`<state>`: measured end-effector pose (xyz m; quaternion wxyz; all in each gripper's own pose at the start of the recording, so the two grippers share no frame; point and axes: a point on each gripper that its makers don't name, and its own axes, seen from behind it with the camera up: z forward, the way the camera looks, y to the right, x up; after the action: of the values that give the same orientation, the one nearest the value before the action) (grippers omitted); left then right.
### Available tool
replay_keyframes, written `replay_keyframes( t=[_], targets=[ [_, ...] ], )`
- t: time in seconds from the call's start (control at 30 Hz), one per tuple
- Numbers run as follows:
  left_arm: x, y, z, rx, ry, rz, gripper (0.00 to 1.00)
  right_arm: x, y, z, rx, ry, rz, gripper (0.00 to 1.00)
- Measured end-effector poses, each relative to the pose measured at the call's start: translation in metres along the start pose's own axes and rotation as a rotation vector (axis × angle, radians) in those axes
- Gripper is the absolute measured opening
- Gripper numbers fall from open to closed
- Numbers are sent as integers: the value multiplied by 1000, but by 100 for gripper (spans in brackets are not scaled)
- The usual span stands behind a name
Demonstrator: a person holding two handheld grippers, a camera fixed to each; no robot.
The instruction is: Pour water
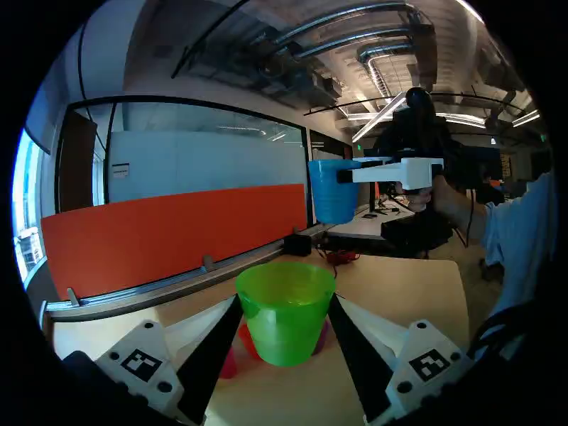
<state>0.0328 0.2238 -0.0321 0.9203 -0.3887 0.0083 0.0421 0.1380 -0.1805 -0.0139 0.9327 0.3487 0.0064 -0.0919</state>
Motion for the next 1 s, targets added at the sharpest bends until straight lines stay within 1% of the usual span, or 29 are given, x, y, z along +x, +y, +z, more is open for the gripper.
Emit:
replay_keyframes(
  t=[0.3, 0.57, 0.67, 0.8, 1.0],
  targets=[
    [-6, -1, -2, 1, -20, 7, 84, -16, -7, 0, 29, -26, 13, 92],
    [-19, -8, -1, 6, -56, 3, 84, -32, -14, 1, 64, -57, 39, 93],
    [-23, -9, -1, 5, -67, 3, 84, -41, -16, 3, 73, -71, 47, 93],
    [-32, -9, 0, -4, -93, -2, 84, -53, -19, 4, 87, -92, 51, 93],
    [-48, -11, 2, -7, -140, 2, 84, -71, -27, 4, 129, -118, 74, 93]
  ],
)
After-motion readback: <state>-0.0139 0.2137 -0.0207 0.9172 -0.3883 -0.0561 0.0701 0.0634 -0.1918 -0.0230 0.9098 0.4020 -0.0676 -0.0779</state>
